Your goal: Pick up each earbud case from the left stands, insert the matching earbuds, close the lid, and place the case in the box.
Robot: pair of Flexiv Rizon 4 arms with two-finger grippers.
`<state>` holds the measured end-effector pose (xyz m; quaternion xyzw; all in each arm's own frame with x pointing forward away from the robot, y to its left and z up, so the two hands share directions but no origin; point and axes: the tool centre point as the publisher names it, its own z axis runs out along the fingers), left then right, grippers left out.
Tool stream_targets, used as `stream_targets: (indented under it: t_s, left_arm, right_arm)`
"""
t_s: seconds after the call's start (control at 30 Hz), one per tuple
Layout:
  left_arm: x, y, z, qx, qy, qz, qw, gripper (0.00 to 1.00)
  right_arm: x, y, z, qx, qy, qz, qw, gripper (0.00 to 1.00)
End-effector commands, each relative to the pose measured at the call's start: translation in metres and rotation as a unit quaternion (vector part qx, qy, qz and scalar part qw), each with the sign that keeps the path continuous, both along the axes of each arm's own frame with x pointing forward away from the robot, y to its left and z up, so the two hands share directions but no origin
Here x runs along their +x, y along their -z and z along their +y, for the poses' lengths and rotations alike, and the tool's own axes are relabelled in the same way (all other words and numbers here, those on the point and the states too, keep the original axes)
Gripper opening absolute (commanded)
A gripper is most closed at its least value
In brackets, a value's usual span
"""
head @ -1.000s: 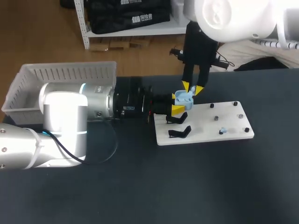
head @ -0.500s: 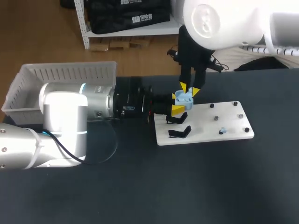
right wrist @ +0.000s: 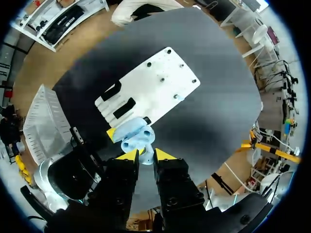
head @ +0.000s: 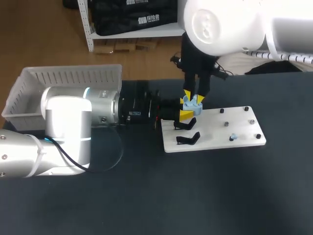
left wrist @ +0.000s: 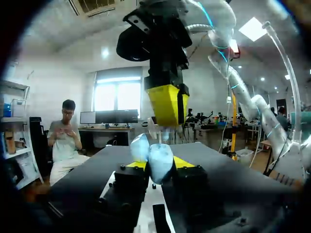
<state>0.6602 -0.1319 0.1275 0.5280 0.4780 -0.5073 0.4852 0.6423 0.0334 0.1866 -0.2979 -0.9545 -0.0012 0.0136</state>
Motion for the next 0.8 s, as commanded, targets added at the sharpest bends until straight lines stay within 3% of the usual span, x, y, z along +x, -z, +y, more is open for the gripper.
stream_targets:
  t_s: [0.03,0.8]
  left_arm:
    - [-0.0001,0.0013,-0.0001,-0.003,-0.001,-0.002,1.000,0.00]
    - [-0.0001,0.0013,-0.0001,-0.003,-0.001,-0.002,1.000,0.00]
  right_arm:
    - [0.0042,0.0006,0.0021,0.002,0.000,0.006,1.000,0.00]
    - [0.0064,0.0091,-0.0008,-0.006,0.000,0.019,1.000,0.00]
